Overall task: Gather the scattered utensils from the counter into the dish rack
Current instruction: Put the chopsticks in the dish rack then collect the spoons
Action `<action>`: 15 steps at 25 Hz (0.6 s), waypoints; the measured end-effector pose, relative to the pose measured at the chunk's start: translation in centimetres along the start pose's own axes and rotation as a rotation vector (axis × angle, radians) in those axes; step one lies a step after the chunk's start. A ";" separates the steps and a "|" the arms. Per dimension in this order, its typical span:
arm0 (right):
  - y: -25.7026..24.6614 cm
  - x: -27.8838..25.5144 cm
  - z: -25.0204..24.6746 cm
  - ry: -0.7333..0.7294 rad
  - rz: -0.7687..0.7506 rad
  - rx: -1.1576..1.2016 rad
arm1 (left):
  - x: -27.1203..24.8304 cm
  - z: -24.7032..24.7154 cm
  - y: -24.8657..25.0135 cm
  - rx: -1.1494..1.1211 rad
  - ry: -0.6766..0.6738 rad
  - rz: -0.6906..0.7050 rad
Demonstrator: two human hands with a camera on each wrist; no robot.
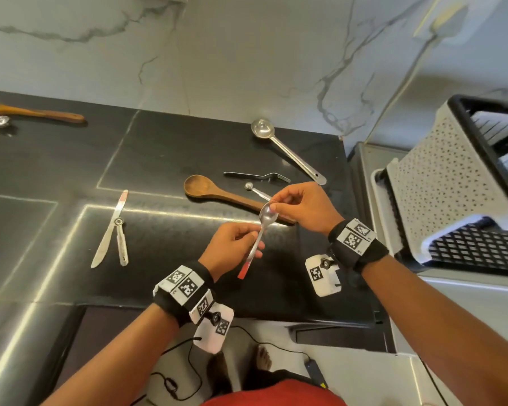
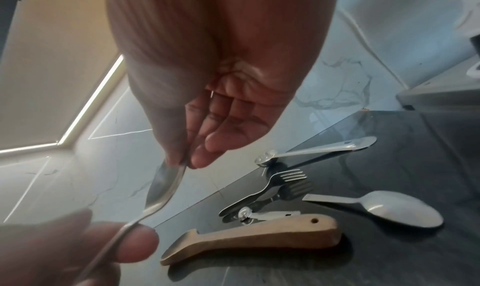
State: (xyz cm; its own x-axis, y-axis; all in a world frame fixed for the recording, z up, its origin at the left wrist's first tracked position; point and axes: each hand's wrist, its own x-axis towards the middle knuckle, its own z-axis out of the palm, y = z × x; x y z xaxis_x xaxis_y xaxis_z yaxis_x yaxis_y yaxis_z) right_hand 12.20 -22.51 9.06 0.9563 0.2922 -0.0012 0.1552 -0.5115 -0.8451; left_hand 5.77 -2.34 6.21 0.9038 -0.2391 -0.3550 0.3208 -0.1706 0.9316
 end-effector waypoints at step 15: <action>11.3 -0.7 -3.2 -0.107 0.177 -0.617 | 0.7 2.4 0.6 -0.104 0.248 -0.125</action>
State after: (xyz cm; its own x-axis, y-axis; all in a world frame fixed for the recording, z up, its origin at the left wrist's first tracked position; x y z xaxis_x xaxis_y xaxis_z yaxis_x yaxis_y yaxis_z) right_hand 14.03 -31.10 1.17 0.9555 0.2237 -0.1924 0.1420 -0.9202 -0.3648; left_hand 5.91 -4.93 6.32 0.8929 0.0210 -0.4498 0.4499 -0.0823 0.8893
